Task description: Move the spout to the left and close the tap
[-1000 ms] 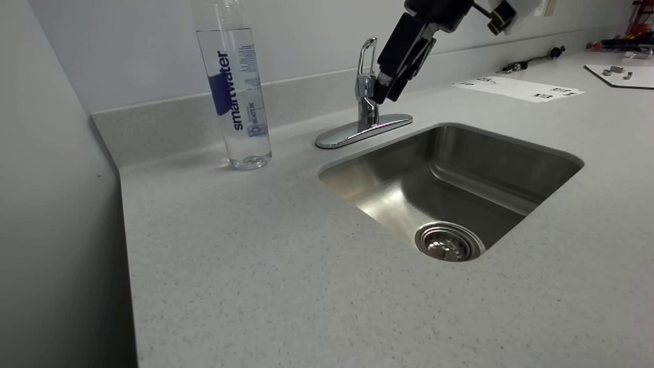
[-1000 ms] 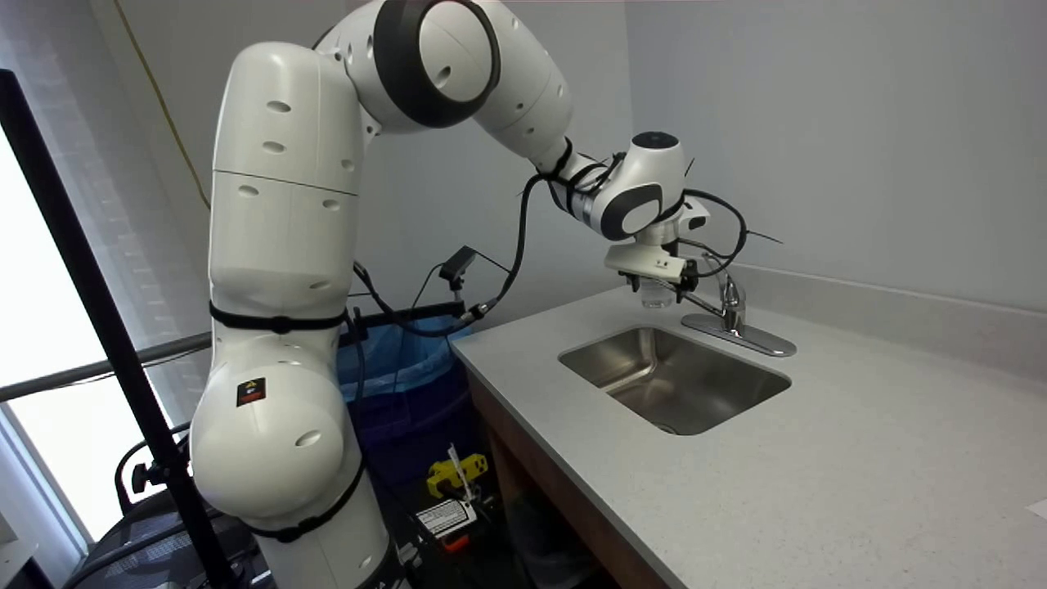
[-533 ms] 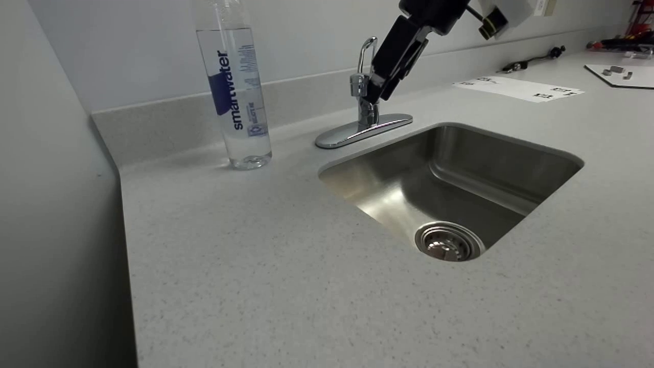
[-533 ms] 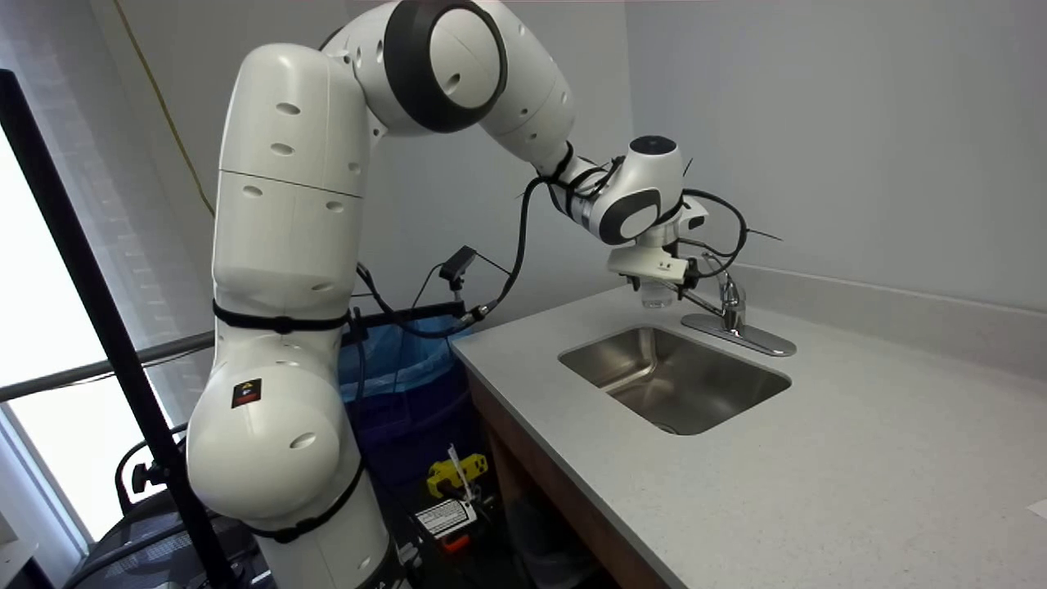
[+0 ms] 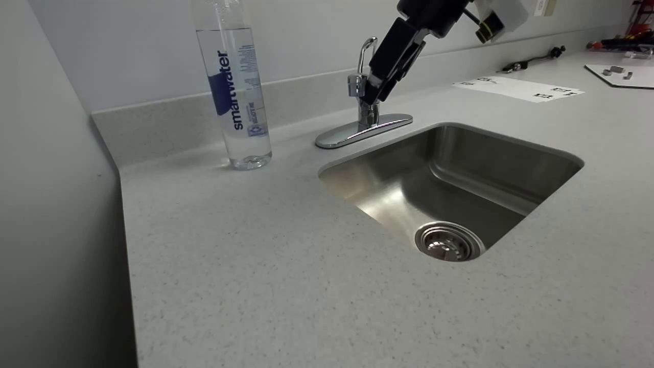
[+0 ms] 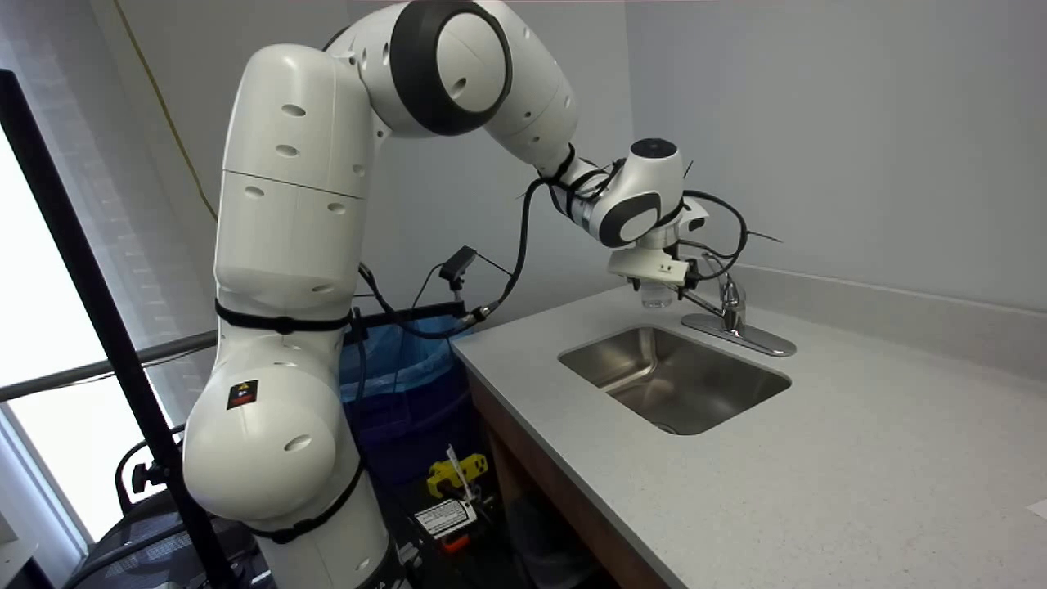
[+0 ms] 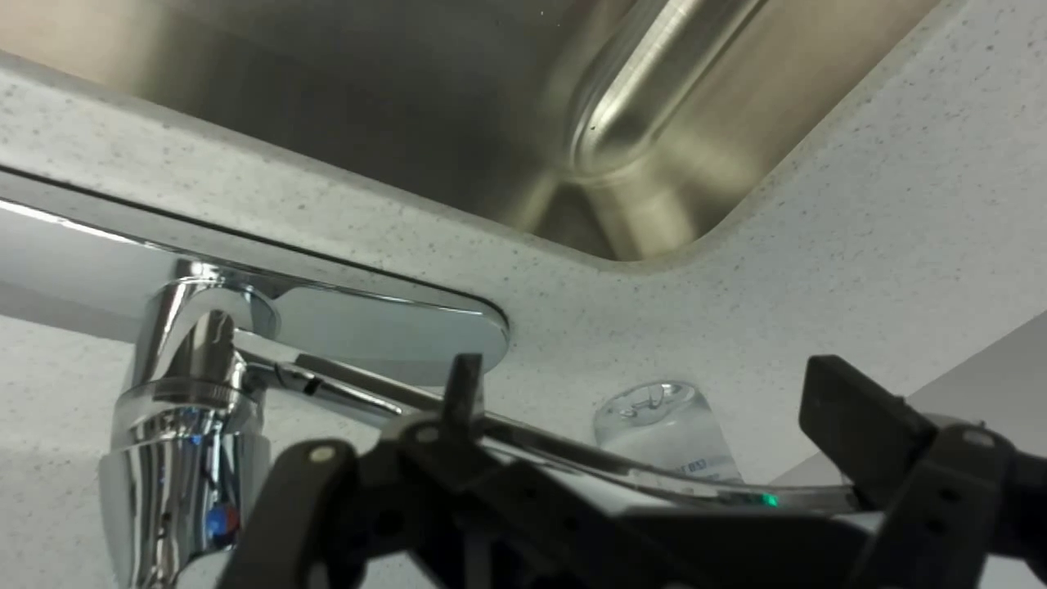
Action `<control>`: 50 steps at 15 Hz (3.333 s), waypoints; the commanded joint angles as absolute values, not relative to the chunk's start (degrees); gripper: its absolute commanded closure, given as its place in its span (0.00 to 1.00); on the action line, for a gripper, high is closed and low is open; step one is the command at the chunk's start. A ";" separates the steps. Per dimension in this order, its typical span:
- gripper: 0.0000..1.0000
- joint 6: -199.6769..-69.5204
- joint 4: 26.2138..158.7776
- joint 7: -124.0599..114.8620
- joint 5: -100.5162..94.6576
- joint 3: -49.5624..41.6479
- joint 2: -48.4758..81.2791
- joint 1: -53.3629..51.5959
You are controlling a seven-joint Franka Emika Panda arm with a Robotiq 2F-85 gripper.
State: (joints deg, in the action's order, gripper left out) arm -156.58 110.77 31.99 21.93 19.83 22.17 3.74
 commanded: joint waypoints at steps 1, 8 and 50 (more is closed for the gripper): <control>0.00 -153.55 108.96 29.82 20.66 19.53 22.57 3.01; 0.00 -145.57 107.37 26.04 15.58 17.12 22.03 1.26; 0.00 -136.84 90.14 29.08 18.64 13.83 26.27 2.14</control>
State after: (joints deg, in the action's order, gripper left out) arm -141.32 92.35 31.07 19.18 13.98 25.82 1.85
